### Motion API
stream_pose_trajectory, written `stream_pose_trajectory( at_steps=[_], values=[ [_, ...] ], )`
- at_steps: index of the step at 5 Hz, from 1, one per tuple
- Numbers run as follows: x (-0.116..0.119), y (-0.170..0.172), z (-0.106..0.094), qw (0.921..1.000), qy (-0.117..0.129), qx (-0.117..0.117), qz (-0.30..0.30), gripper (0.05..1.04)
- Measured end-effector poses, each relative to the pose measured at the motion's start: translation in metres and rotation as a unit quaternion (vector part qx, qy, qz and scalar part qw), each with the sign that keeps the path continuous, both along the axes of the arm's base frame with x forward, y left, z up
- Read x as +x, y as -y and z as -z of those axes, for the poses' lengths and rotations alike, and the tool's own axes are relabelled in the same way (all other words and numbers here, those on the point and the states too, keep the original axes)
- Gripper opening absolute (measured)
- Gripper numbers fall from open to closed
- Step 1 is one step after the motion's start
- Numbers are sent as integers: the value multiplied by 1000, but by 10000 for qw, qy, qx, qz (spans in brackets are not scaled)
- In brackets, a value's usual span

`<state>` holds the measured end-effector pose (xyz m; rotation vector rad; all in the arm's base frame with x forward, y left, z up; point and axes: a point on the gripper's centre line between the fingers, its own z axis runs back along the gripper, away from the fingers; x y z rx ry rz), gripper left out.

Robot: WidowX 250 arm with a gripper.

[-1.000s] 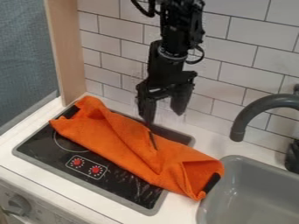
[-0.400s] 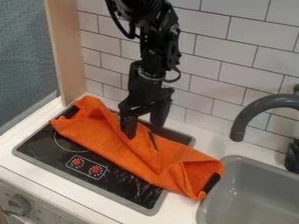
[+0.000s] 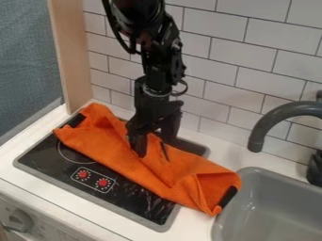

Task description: Unfold cloth from the bottom to the top

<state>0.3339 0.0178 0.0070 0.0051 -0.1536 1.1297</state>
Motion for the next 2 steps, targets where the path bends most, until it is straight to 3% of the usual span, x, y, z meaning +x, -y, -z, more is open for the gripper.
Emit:
stream_pose_trajectory(
  at_steps=[2],
  values=[
    [2, 6, 16, 9998, -4, -176, 49, 999]
  ],
)
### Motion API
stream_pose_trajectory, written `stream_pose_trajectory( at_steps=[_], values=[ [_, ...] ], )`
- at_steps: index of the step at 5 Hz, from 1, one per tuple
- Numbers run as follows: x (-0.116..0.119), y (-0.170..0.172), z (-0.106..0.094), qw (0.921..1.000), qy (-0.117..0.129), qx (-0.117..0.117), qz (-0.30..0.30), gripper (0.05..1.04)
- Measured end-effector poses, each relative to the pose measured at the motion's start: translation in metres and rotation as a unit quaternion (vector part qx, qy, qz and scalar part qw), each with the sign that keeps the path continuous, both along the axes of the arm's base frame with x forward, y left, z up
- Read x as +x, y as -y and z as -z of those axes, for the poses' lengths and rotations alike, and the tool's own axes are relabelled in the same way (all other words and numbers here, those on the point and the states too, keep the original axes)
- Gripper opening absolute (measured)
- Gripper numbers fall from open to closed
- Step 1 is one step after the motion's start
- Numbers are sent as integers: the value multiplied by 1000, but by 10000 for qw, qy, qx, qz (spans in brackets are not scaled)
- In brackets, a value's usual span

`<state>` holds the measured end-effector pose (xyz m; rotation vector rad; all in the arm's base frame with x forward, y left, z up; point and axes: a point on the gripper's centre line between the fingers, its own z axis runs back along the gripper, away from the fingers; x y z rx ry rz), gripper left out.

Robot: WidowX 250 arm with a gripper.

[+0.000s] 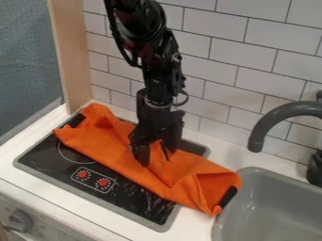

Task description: Unfold cloth from the bottom to the top

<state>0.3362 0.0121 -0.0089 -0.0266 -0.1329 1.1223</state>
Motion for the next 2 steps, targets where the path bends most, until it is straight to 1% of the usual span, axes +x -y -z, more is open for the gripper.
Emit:
stream_pose_trajectory(
  at_steps=[1, 2],
  values=[
    [4, 4, -1, 9999, 120, -105, 23, 999],
    [12, 9, -6, 9993, 233, -237, 148, 999]
  ],
)
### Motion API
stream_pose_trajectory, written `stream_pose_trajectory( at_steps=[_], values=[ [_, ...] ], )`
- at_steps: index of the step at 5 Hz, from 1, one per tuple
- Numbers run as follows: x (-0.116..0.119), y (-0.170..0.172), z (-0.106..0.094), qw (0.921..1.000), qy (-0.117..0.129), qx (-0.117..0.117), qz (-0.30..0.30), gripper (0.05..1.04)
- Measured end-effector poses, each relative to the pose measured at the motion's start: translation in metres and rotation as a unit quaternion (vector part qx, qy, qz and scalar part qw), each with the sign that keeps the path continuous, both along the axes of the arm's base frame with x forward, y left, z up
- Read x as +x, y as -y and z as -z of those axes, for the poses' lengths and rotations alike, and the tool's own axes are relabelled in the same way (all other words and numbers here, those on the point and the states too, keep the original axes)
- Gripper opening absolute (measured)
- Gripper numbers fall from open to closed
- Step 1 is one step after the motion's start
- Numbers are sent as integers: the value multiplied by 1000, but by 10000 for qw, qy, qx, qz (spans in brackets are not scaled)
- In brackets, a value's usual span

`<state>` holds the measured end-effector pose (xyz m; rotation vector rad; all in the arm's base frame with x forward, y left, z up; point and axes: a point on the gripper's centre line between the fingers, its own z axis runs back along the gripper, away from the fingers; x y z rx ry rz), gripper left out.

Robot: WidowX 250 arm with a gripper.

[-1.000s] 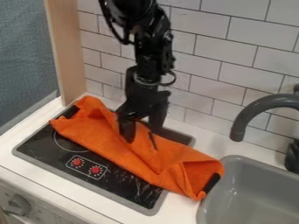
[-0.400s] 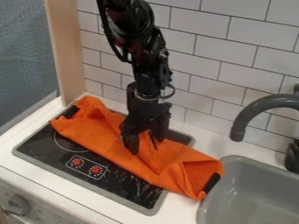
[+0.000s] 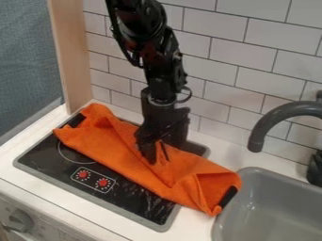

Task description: Unfold cloth from the bottom to the top

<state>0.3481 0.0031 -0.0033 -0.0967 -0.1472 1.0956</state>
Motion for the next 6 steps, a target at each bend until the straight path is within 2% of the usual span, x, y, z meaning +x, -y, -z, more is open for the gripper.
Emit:
stream_pose_trajectory(
  at_steps=[2, 3, 4, 5, 6],
  values=[
    [7, 2, 7, 9999, -99, 95, -48, 999],
    [8, 2, 11, 9997, -206, 86, -125, 942],
    [8, 1, 12, 9994, -266, 117, -166, 634],
    [9, 1, 12, 9996, -212, 118, -175, 359],
    [9, 1, 12, 9996, -212, 124, -129, 177]
  ],
)
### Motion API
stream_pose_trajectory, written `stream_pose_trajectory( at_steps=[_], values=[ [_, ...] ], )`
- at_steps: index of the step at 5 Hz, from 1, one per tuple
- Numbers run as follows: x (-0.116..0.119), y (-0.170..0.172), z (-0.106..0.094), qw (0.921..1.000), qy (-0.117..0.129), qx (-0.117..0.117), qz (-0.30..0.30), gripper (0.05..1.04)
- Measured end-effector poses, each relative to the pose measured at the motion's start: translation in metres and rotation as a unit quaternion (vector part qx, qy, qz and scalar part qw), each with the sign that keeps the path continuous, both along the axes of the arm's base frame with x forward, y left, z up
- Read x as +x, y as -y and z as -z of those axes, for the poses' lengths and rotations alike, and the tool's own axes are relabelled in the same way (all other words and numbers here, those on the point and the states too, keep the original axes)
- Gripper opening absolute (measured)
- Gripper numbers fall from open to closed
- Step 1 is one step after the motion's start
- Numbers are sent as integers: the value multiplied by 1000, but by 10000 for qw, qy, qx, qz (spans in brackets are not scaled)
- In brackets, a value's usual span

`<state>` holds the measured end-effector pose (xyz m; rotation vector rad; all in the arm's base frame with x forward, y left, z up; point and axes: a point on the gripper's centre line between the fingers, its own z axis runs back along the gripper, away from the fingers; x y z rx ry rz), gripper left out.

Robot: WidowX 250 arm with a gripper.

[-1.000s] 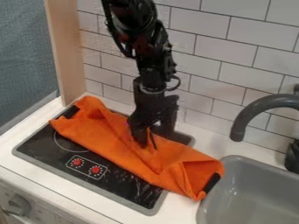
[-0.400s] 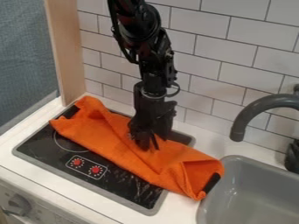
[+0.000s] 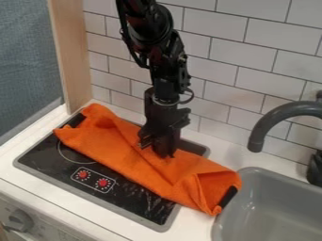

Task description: Unfold cloth from the bottom to the top

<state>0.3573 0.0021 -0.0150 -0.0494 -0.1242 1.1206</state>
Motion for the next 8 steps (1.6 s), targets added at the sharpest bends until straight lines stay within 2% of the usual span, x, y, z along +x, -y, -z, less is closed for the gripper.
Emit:
stream_pose_trajectory(
  at_steps=[1, 2, 4, 5, 6, 7, 8],
  values=[
    [0, 3, 0, 9999, -2, -121, 14, 81],
    [-1, 2, -2, 9998, 8, -213, 40, 52],
    [6, 8, -32, 9982, 378, -461, 54, 51],
    [12, 1, -38, 9967, 491, -633, -128, 51],
    [27, 1, -47, 9923, 877, -838, -238, 51],
    [43, 2, -53, 9871, 1257, -928, -347, 51],
    [50, 0, -48, 9846, 1461, -857, -425, 51]
  ],
)
